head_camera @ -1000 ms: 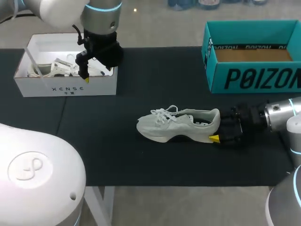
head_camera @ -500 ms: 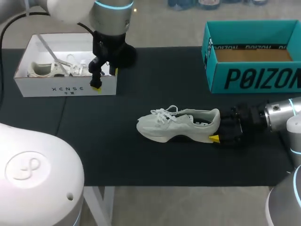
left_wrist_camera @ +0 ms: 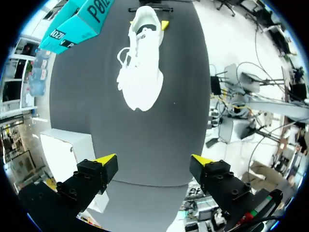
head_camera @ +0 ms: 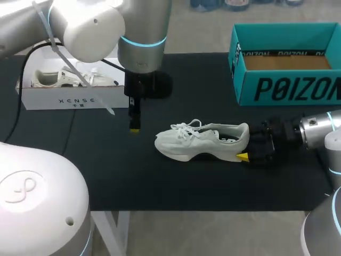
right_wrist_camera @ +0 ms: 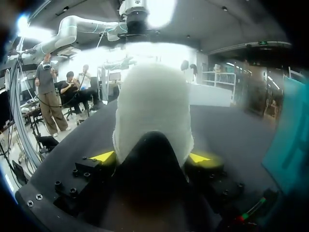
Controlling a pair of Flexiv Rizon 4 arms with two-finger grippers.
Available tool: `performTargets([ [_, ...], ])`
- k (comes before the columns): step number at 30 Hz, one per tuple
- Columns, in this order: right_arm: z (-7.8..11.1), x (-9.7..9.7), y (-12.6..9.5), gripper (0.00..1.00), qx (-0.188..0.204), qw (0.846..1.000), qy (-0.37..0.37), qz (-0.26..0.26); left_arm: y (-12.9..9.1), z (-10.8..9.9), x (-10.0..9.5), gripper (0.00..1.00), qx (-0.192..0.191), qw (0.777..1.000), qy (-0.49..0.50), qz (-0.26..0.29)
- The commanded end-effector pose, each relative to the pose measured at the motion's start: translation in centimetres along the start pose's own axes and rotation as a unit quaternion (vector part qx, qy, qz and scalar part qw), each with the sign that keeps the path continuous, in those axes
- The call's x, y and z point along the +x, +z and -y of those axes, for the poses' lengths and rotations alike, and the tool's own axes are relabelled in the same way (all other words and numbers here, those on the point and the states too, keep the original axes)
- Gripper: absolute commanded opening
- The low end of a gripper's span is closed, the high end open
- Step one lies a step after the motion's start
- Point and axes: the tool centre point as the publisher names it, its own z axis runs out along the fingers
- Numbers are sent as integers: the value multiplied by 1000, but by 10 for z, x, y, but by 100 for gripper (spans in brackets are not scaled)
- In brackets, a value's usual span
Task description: Take the shoe out of the shoebox, open the shoe tongue, remove and reinsert the insole, then place the shoe into the shoebox
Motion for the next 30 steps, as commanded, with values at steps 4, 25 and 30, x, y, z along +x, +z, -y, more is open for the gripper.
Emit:
performTargets([
  [4,5,-1,6,0,1,1000,0,1,-1,4,-4,100,-3,968,-249,-27],
  [25,5,-1,6,0,1,1000,0,1,-10,16,8,100,14,899,-437,-15],
  [30,5,-1,6,0,1,1000,0,1,-10,32,21,100,32,851,-524,-12],
])
